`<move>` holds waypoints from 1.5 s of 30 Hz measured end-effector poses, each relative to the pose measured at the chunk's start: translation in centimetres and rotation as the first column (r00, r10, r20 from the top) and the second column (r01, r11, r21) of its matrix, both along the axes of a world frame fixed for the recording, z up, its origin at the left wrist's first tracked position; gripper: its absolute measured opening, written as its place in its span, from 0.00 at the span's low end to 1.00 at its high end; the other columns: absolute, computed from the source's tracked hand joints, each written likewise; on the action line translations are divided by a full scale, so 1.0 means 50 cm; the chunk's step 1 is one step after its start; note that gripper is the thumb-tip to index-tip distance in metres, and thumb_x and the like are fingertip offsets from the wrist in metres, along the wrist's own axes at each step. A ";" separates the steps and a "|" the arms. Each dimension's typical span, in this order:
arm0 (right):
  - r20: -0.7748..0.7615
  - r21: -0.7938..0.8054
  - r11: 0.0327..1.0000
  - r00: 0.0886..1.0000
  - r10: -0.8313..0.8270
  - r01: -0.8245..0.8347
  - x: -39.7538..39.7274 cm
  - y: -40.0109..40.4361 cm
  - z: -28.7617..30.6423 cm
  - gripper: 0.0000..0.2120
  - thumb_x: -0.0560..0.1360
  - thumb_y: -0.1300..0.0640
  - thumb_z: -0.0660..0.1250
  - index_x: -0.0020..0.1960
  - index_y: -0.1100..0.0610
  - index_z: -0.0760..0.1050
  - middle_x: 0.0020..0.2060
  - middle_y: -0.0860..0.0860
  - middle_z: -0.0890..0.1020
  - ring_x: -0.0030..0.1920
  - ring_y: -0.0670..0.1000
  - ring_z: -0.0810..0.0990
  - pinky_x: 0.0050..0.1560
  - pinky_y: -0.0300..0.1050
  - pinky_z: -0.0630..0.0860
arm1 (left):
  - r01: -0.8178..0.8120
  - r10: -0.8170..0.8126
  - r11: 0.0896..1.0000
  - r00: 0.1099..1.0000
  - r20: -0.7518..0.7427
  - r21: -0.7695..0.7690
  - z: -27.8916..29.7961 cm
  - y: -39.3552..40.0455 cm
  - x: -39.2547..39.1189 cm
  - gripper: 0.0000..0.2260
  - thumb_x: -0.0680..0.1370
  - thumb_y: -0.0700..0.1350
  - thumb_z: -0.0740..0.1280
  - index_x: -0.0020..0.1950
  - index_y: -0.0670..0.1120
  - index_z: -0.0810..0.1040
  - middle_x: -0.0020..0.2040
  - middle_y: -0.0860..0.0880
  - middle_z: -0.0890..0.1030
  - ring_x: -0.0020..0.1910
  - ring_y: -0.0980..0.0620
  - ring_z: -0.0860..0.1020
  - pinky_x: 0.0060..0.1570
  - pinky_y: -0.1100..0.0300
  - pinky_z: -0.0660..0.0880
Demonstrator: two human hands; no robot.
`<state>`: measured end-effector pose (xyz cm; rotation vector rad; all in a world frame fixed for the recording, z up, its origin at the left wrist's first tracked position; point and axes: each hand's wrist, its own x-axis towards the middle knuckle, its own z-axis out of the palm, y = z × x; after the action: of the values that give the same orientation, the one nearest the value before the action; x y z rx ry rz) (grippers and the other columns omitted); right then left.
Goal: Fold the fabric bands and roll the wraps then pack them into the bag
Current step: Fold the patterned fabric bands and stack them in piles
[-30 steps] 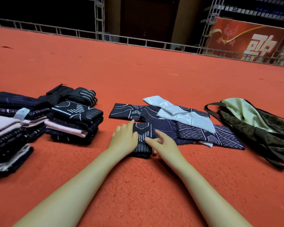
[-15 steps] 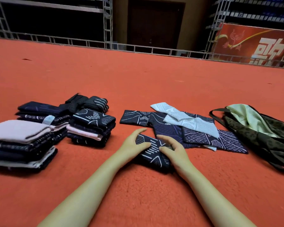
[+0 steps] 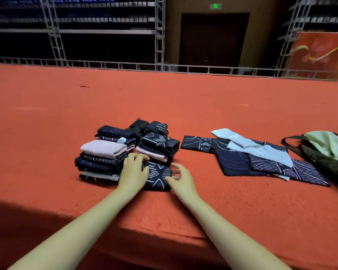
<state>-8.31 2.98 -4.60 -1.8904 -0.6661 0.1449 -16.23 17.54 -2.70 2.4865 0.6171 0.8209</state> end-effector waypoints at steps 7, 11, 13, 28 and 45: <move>0.236 -0.153 0.987 0.972 -0.006 0.043 0.059 -0.089 -0.005 0.20 0.73 0.59 0.67 0.64 0.56 0.73 0.52 0.53 0.75 0.55 0.51 0.76 0.61 0.46 0.72 | 0.155 -0.124 0.957 0.983 -0.138 0.246 -0.011 -0.043 0.010 0.10 0.74 0.49 0.64 0.49 0.47 0.82 0.48 0.48 0.79 0.51 0.45 0.76 0.52 0.53 0.73; 0.382 -0.264 0.911 0.902 -0.203 0.316 0.177 -0.228 0.005 0.18 0.73 0.57 0.67 0.63 0.57 0.75 0.55 0.56 0.78 0.59 0.56 0.73 0.62 0.48 0.68 | 0.277 -0.262 0.948 0.959 -0.111 0.157 0.002 -0.115 0.050 0.09 0.77 0.49 0.63 0.52 0.50 0.80 0.51 0.51 0.78 0.55 0.50 0.73 0.54 0.53 0.73; 0.454 -0.343 0.832 0.852 -0.260 0.437 0.233 -0.306 0.006 0.21 0.73 0.54 0.68 0.65 0.56 0.74 0.58 0.56 0.77 0.62 0.58 0.70 0.62 0.51 0.67 | 0.338 -0.331 0.934 0.940 -0.076 0.116 0.005 -0.163 0.087 0.08 0.77 0.48 0.63 0.52 0.51 0.80 0.50 0.52 0.78 0.54 0.52 0.74 0.54 0.54 0.72; 0.742 -0.349 0.827 0.669 -0.043 0.441 0.364 -0.393 -0.031 0.10 0.72 0.48 0.65 0.45 0.50 0.83 0.40 0.46 0.80 0.45 0.54 0.77 0.43 0.51 0.74 | 0.617 -0.609 0.785 0.785 -0.117 0.051 -0.059 -0.316 0.395 0.18 0.74 0.47 0.69 0.64 0.50 0.76 0.61 0.52 0.78 0.61 0.52 0.74 0.64 0.62 0.62; 0.610 -0.153 0.940 0.778 -0.152 0.304 0.328 -0.406 0.017 0.18 0.72 0.63 0.65 0.61 0.54 0.77 0.57 0.49 0.82 0.57 0.52 0.79 0.59 0.47 0.72 | 0.561 -0.332 0.806 0.694 0.639 -0.190 0.056 -0.305 0.321 0.10 0.76 0.34 0.64 0.48 0.48 0.79 0.46 0.61 0.80 0.47 0.67 0.76 0.51 0.72 0.69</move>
<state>8.10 -17.33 -3.76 -2.2570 -0.8491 -0.5785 -0.17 2.28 0.10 1.7667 -0.0802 1.0645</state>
